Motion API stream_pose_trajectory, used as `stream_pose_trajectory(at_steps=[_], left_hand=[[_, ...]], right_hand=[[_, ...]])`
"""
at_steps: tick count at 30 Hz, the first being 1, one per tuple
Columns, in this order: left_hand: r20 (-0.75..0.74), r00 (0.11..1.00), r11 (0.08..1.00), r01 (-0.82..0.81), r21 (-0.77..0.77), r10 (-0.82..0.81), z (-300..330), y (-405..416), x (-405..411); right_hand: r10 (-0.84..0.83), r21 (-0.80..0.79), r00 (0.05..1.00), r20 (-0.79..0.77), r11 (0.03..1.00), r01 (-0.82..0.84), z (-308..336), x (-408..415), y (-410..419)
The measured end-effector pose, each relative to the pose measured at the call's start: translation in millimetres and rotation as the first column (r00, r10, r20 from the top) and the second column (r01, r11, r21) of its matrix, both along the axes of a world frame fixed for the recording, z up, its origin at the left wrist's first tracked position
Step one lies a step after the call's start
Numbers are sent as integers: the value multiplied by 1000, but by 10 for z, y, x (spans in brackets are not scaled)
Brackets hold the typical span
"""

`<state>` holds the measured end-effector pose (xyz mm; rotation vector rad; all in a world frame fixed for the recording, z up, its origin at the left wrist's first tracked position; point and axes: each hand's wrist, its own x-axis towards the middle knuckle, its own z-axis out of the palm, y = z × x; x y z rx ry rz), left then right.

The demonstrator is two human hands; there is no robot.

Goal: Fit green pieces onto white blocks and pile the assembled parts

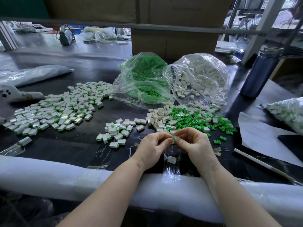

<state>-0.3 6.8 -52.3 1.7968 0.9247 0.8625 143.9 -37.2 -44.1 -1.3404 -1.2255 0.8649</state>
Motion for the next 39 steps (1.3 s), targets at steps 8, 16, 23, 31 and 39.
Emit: stream_pose_trajectory(at_steps=[8, 16, 23, 31, 39], left_hand=[[-24, 998, 997, -55, 55, 57, -26, -2, -5], [-14, 998, 997, -68, 41, 69, -22, 13, 4], [-67, 995, 997, -65, 36, 67, -6, 10, -12], [-175, 981, 995, -65, 78, 78, 3, -1, -24], [-193, 977, 990, -62, 125, 86, -4, -13, -6]], right_hand=[[-44, -28, 998, -33, 999, 43, 8, 8, 0], [-21, -32, 998, -55, 999, 19, 2, 22, -9], [-32, -79, 999, -10, 996, 31, -26, 12, 10], [37, -138, 997, 68, 990, -27, 14, 6, -4], [36, -112, 991, 127, 993, -22, 11, -13, -5]])
